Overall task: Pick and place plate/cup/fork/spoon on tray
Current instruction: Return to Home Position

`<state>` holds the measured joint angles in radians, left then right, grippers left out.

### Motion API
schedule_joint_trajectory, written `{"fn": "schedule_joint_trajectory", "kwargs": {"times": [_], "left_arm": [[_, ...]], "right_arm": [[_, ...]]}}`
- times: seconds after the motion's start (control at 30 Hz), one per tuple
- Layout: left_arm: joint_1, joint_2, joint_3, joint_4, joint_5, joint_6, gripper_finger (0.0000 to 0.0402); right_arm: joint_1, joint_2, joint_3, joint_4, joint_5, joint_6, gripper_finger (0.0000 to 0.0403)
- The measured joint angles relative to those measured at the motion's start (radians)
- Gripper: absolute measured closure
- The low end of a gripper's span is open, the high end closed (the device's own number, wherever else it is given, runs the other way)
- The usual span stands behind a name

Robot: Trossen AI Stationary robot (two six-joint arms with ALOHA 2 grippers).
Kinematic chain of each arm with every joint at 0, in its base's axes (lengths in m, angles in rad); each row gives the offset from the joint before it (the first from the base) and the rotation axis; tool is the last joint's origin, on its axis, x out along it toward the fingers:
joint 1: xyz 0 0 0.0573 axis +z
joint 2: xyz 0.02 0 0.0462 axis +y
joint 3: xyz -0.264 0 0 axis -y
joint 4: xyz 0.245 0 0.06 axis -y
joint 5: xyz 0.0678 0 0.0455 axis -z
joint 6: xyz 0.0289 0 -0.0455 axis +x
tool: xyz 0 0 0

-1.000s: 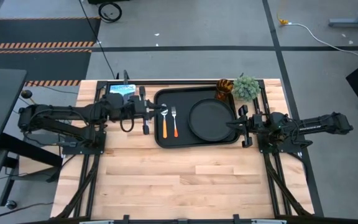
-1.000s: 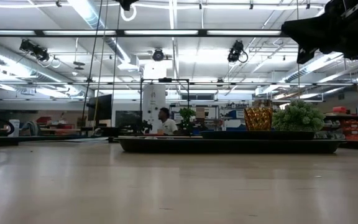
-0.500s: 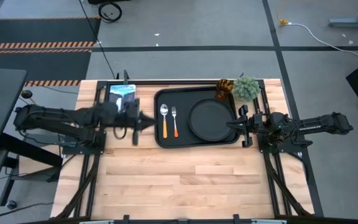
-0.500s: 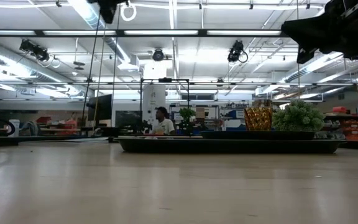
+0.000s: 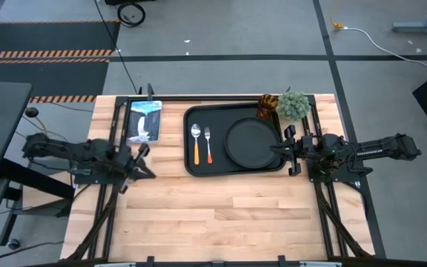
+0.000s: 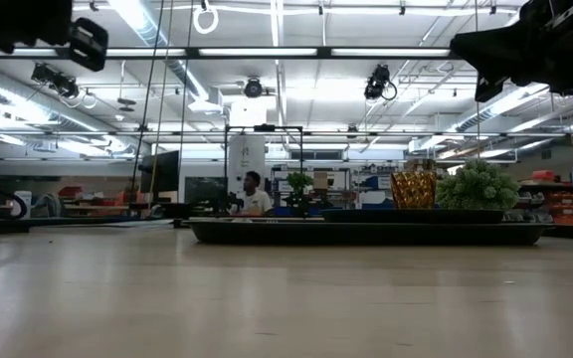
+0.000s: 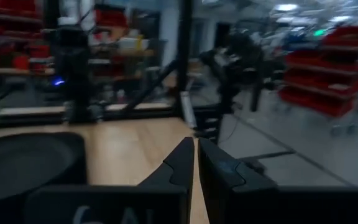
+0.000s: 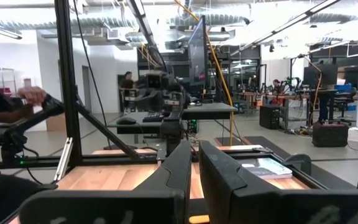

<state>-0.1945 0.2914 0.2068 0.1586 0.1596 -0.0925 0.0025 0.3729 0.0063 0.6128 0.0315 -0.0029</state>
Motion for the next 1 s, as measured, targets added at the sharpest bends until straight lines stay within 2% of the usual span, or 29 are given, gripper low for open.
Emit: {"fn": "schedule_joint_trajectory", "kwargs": {"times": [0.17, 0.33, 0.6, 0.73, 1.0], "left_arm": [[-0.003, -0.179, -0.096, 0.002, 0.088, -0.011, 0.037], [-0.021, -0.275, -0.159, -0.003, 0.13, -0.039, 0.037], [-0.023, -0.287, -0.198, -0.082, 0.108, -0.079, 0.0369], [-0.023, -0.286, -0.198, -0.087, 0.063, -0.08, 0.0369], [-0.023, -0.285, -0.199, -0.074, 0.059, -0.079, 0.037]], "right_arm": [[0.0, 0.0, 0.0, -0.001, 0.0, 0.0, 0.0364], [0.0, 0.0, 0.0, 0.0, 0.0, 0.0, 0.0364], [0.0, 0.0, 0.0, -0.001, 0.001, 0.0, 0.0364], [0.0, 0.0, 0.0, -0.001, 0.001, 0.0, 0.0364], [0.0, 0.0, 0.0, -0.001, 0.001, 0.0, 0.0364]]}}
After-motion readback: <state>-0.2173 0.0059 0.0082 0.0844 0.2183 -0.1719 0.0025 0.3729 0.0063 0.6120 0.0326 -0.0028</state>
